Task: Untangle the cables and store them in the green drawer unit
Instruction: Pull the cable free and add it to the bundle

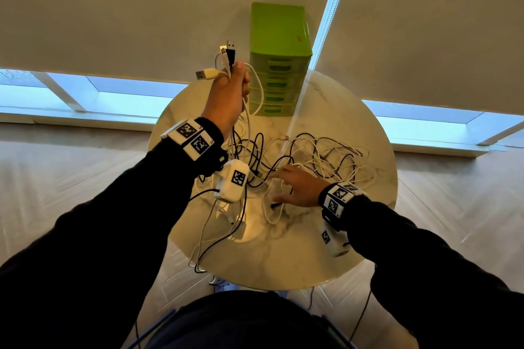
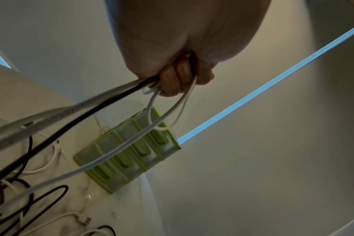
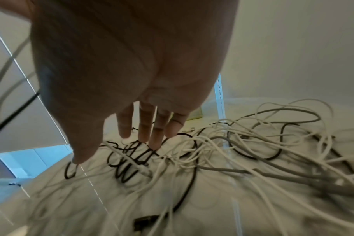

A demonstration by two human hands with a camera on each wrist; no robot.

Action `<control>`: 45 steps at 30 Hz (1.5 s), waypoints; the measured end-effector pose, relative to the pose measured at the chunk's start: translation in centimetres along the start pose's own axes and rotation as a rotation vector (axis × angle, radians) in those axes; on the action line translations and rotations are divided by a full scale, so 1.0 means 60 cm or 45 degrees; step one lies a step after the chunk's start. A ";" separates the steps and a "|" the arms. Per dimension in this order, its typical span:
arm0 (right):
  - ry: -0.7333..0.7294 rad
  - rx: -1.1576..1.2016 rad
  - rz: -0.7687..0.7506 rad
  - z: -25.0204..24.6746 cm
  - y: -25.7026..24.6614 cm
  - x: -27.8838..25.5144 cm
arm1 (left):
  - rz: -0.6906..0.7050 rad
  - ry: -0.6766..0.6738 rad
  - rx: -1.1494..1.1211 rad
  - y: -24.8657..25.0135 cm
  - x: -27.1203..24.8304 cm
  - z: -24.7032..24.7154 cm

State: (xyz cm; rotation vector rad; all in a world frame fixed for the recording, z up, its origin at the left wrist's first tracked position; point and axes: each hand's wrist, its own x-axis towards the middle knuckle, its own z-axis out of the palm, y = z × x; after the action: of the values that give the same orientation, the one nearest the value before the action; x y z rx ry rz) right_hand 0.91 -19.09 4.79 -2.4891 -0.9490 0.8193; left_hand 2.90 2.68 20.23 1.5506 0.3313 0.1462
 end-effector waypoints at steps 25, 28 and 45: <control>0.477 0.766 0.130 -0.118 -0.011 -0.116 | 0.010 -0.385 0.053 -0.046 -0.032 0.182; 0.650 0.587 0.210 -0.125 0.004 -0.176 | -0.004 -0.507 -0.001 -0.045 -0.055 0.238; 0.225 0.250 1.160 0.020 0.216 -0.426 | -0.319 -0.767 -0.293 -0.066 -0.102 0.362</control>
State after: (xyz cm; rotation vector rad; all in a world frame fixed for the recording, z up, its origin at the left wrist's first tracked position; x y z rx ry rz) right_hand -9.04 -45.86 7.33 -2.7051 0.3742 0.8415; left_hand 3.12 -19.96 16.71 1.2424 0.0245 -0.4587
